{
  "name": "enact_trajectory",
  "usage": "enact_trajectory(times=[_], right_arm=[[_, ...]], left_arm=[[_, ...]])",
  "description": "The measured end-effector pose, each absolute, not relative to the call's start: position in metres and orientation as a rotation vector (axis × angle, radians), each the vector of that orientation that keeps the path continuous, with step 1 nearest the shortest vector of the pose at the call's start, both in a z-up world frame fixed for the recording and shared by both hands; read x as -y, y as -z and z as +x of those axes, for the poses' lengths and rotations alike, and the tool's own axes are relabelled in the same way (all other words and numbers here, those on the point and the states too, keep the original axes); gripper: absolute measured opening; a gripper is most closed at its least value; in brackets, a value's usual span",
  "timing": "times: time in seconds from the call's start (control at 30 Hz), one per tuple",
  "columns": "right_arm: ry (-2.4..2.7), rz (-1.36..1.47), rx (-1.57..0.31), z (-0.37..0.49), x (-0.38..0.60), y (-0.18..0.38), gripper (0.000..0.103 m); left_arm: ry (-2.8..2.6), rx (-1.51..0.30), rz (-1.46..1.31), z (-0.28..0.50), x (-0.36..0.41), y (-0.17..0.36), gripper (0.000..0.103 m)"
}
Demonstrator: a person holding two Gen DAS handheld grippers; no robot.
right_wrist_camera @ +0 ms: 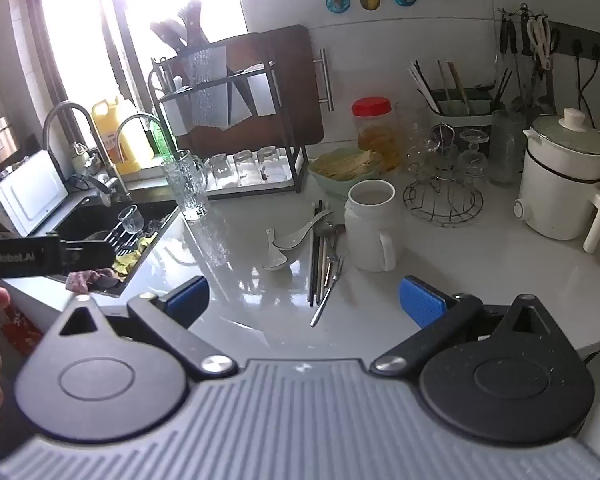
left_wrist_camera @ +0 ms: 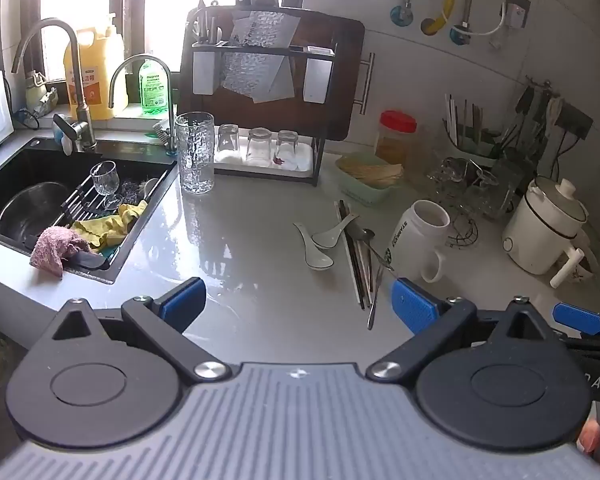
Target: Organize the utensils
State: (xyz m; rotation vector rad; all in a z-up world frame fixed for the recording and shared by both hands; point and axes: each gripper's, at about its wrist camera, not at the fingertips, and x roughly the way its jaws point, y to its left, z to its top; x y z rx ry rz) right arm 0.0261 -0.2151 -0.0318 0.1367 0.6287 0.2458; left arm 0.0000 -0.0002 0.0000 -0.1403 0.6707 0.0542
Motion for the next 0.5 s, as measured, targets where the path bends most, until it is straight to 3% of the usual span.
enact_trajectory(times=[0.5], right_arm=[[-0.220,0.130,-0.634,0.014,0.223,0.031,0.103]], left_arm=[[-0.045,-0.677,-0.144,-0.007,0.011,0.000,0.101]])
